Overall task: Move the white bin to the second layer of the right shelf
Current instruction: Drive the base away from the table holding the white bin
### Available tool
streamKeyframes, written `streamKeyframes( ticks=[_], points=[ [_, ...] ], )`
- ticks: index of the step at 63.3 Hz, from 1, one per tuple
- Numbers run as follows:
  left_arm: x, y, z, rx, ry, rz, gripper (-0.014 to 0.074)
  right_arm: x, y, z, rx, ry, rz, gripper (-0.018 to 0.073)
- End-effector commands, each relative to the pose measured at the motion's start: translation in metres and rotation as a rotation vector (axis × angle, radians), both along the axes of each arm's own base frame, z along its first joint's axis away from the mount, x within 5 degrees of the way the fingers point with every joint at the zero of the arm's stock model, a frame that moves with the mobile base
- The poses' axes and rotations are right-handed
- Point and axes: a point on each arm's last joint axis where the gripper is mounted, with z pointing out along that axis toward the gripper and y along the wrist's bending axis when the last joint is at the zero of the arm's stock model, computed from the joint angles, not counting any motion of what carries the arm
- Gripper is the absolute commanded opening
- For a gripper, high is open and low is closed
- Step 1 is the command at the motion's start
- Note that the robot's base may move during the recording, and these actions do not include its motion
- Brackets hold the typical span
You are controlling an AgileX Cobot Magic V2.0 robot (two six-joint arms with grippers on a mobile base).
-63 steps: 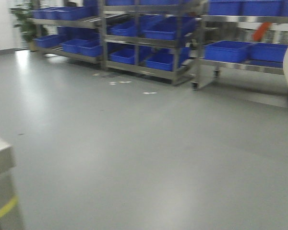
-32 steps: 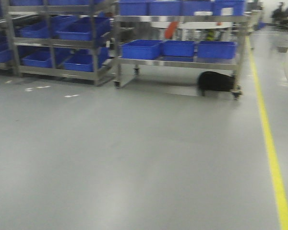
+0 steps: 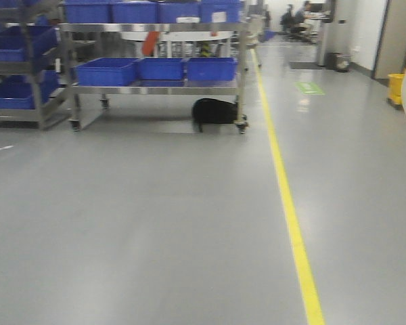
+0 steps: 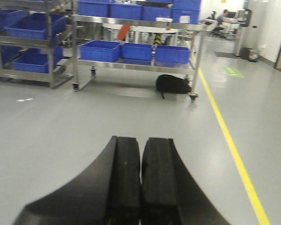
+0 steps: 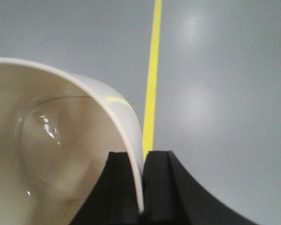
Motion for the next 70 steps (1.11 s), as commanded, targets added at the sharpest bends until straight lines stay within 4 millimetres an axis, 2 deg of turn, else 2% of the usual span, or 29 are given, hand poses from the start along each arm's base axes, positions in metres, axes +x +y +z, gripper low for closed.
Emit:
streamKeyframes(
  ticks=[1,70],
  points=[
    [-0.0006,0.001,-0.001,-0.01,-0.072,0.011,0.0085,0.0024,-0.0004,0.0174,-0.008,-0.122,0.005,0.005],
    [-0.0006,0.001,-0.001,-0.01,-0.072,0.011,0.0085,0.0024,-0.0004,0.0174,-0.008,-0.122,0.005,0.005]
  ],
)
